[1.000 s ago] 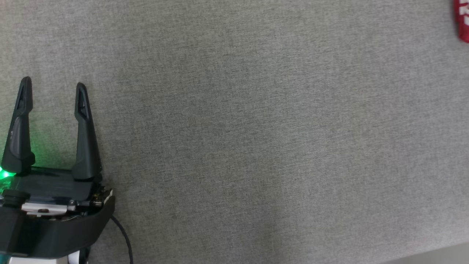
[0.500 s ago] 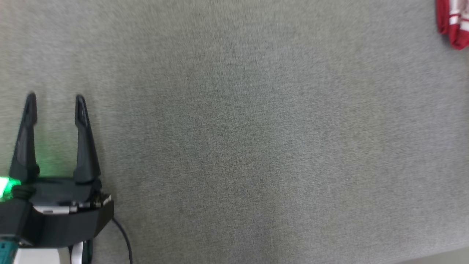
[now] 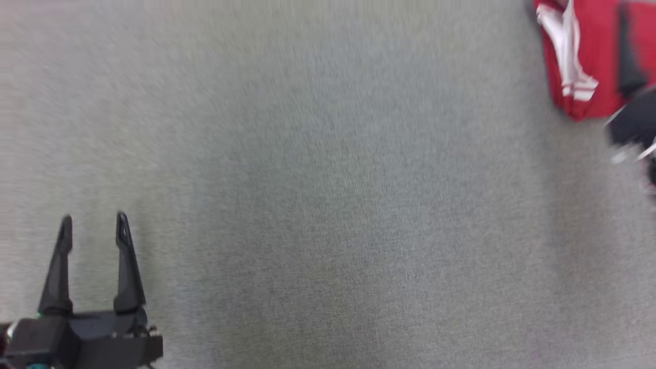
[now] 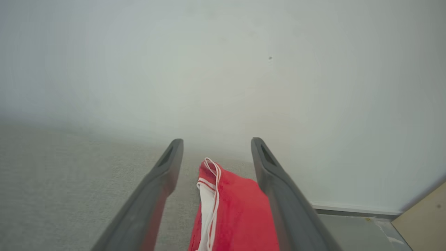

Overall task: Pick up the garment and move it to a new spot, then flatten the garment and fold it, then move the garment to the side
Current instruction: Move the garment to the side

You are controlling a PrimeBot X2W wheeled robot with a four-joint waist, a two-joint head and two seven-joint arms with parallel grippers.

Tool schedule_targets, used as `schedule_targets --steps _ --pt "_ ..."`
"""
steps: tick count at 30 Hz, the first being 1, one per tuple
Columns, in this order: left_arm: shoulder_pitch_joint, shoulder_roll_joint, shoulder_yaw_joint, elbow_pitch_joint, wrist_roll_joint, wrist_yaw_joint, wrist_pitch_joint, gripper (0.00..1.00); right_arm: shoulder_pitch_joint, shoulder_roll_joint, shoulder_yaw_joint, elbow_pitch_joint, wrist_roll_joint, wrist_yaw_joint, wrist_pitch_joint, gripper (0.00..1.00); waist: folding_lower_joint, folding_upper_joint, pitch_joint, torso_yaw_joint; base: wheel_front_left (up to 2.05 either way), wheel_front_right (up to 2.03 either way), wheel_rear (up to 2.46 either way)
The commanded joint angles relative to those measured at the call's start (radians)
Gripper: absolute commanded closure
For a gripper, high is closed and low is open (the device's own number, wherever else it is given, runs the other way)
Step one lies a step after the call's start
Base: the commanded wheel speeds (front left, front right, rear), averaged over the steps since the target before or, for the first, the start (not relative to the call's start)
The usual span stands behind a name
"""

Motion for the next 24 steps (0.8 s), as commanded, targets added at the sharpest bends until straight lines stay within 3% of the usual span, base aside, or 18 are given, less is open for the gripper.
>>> schedule_targets --steps 1,13,24 --pt "0.017 -0.004 0.002 0.005 -0.009 0.000 -0.003 0.00 0.019 0.012 0.003 -0.004 0.002 -0.003 -0.007 0.00 0.0001 0.0000 -0.106 0.035 0.00 0.00 0.00" --pt "0.110 -0.016 -0.005 0.063 -0.011 0.011 -0.003 0.00 0.263 0.208 0.015 -0.047 0.011 -0.003 -0.109 0.00 0.0001 0.0000 -0.262 0.075 0.00 0.00 0.00" --pt "0.148 -0.020 -0.014 0.104 -0.013 0.019 -0.003 0.00 0.468 0.295 0.004 -0.108 0.027 -0.003 -0.170 0.00 0.0001 0.0000 -0.316 0.084 0.00 0.00 0.00"
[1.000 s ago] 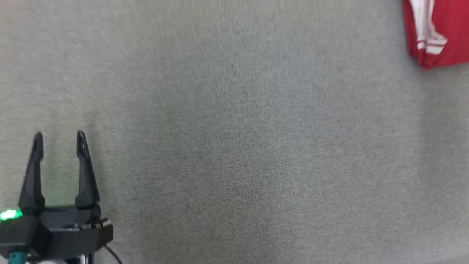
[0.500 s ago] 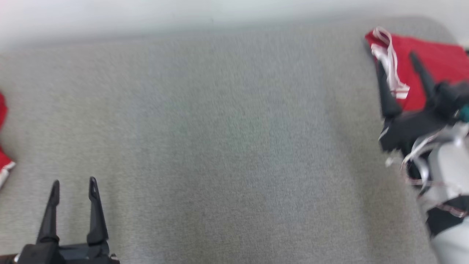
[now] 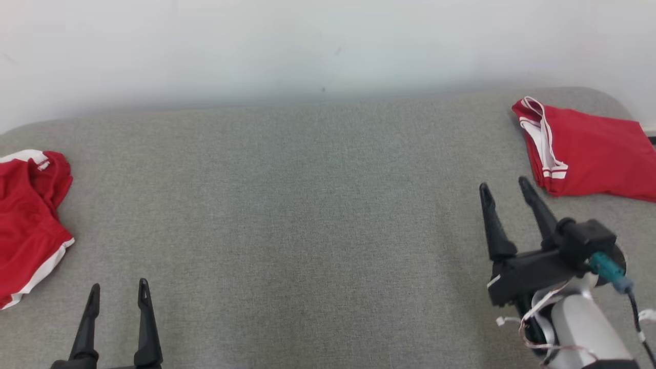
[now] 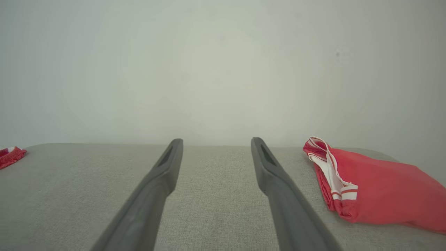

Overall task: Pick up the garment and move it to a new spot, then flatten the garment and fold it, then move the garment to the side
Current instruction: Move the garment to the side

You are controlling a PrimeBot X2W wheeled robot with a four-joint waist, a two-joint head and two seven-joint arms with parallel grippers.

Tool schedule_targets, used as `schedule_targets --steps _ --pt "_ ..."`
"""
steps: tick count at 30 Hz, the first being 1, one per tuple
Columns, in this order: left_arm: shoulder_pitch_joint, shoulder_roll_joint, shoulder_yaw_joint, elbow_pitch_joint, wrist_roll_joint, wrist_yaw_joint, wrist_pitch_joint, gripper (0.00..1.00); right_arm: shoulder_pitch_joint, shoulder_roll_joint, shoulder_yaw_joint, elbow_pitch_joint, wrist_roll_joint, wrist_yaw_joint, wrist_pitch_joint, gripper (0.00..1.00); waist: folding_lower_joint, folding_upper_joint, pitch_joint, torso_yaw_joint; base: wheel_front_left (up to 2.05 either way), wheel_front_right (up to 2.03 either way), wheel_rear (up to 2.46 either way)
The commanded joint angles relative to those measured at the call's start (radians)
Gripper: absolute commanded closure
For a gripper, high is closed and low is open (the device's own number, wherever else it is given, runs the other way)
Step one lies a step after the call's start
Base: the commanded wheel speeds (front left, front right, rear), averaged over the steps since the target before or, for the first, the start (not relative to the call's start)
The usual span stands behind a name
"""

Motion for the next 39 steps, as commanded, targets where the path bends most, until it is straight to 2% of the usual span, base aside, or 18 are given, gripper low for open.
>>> schedule_targets --steps 1,12,19,39 --pt "0.015 -0.002 -0.004 0.006 0.003 0.002 -0.003 0.00 0.036 0.015 -0.008 -0.010 0.005 -0.003 -0.011 0.00 0.0002 0.0001 -0.017 0.005 0.00 0.00 0.00" --pt "0.028 -0.004 -0.012 0.036 0.006 0.005 -0.003 0.00 0.206 0.103 -0.015 -0.082 -0.053 -0.003 -0.050 0.00 0.0002 0.0001 -0.063 0.000 0.00 0.00 0.00" --pt "0.039 0.006 -0.023 0.060 0.006 -0.012 -0.003 0.00 0.288 0.149 -0.034 -0.123 -0.070 -0.003 -0.060 0.00 0.0002 0.0001 -0.092 0.005 0.00 0.00 0.00" --pt "0.057 0.035 -0.047 0.106 0.008 -0.026 -0.003 0.00 0.386 0.201 -0.055 -0.171 -0.110 -0.003 -0.062 0.00 0.0002 0.0001 -0.120 0.012 0.00 0.00 0.00"
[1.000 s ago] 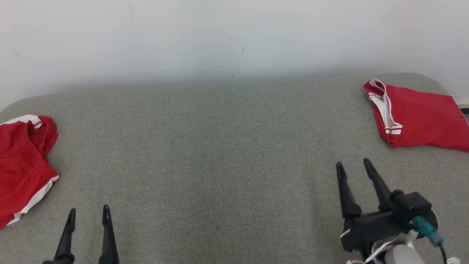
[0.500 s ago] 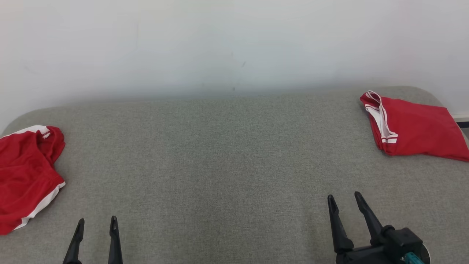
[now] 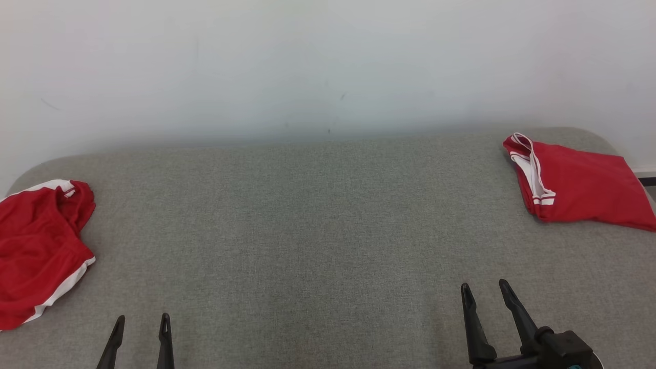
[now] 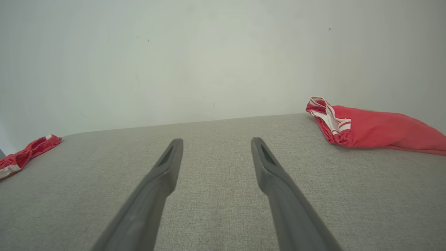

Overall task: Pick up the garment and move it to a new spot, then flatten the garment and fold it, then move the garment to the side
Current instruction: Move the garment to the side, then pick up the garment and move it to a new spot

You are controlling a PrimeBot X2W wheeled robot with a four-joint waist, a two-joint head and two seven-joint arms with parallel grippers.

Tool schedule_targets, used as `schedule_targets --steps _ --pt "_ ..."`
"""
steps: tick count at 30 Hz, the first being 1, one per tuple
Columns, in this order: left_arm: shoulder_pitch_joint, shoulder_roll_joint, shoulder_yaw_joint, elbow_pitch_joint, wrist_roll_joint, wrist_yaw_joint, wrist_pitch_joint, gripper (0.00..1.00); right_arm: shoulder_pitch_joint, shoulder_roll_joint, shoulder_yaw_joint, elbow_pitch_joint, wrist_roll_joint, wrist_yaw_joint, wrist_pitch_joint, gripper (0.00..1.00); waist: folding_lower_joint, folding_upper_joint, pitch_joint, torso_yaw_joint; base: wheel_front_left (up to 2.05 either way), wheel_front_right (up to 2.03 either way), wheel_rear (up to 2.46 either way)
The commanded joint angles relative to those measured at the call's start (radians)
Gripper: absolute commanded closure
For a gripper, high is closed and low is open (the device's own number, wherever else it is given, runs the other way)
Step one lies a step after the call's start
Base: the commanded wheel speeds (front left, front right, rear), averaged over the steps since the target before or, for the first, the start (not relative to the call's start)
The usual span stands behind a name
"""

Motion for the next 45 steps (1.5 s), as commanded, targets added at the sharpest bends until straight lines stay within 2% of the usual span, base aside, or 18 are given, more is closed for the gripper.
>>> schedule_targets --steps 1,45 --pt "0.011 0.006 0.000 0.004 0.000 0.000 -0.003 0.00 0.009 0.006 -0.003 -0.004 -0.005 -0.003 -0.004 0.00 0.0000 0.0000 -0.001 0.001 0.00 0.00 0.00" --pt "0.002 0.030 -0.021 0.035 -0.022 -0.005 -0.003 0.00 0.034 0.012 -0.025 0.012 -0.011 -0.003 -0.004 0.00 0.0000 0.0000 -0.019 0.043 0.00 0.00 0.00"
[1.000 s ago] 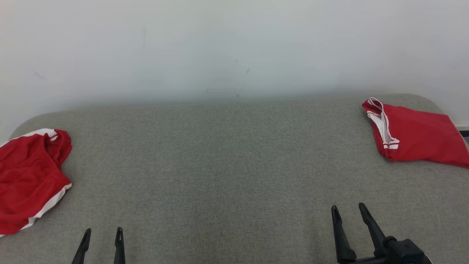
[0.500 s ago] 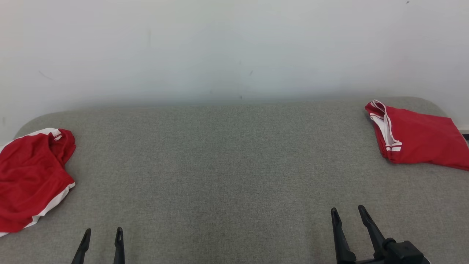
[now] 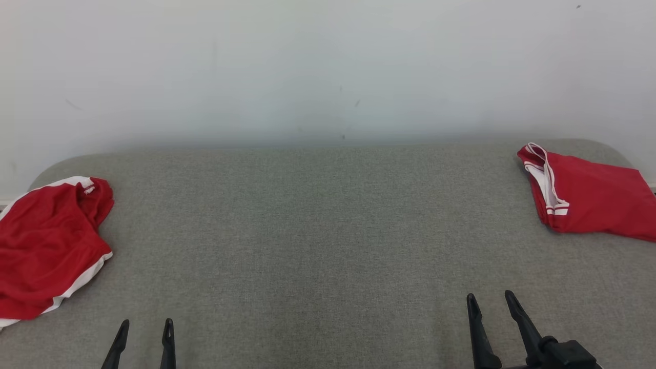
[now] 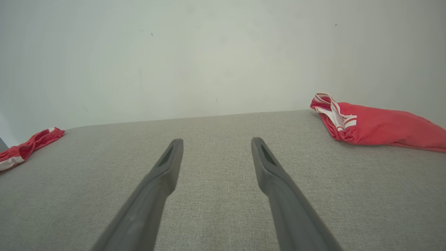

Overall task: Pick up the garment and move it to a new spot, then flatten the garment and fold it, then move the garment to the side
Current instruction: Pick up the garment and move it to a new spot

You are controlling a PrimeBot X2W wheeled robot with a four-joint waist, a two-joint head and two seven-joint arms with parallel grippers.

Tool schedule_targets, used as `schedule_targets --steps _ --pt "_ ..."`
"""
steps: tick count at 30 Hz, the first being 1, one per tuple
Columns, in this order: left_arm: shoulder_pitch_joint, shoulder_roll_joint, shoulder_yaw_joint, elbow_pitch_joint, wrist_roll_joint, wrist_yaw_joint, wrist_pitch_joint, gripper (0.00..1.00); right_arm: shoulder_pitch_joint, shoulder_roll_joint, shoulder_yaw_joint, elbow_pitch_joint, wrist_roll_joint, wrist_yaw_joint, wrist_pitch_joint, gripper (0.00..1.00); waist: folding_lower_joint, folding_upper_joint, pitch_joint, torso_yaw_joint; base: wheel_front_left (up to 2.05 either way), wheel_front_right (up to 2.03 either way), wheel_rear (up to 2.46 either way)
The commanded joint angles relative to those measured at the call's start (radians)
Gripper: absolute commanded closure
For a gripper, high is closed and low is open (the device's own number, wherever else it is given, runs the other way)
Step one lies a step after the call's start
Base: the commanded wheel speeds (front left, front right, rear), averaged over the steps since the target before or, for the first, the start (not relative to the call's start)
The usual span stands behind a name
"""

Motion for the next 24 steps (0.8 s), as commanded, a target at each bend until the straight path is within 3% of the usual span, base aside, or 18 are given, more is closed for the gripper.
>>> schedule_targets --steps 1,24 --pt "0.002 0.006 0.002 0.003 0.000 0.005 -0.003 0.00 0.013 0.004 -0.001 -0.002 0.008 -0.003 -0.004 0.00 -0.0001 0.0000 -0.001 0.015 0.00 0.00 0.00" --pt "0.013 0.039 0.033 0.022 -0.017 0.042 -0.001 0.00 0.029 0.004 -0.013 0.006 0.040 -0.003 -0.004 0.00 -0.0001 0.0000 0.001 0.324 0.00 0.00 0.00"
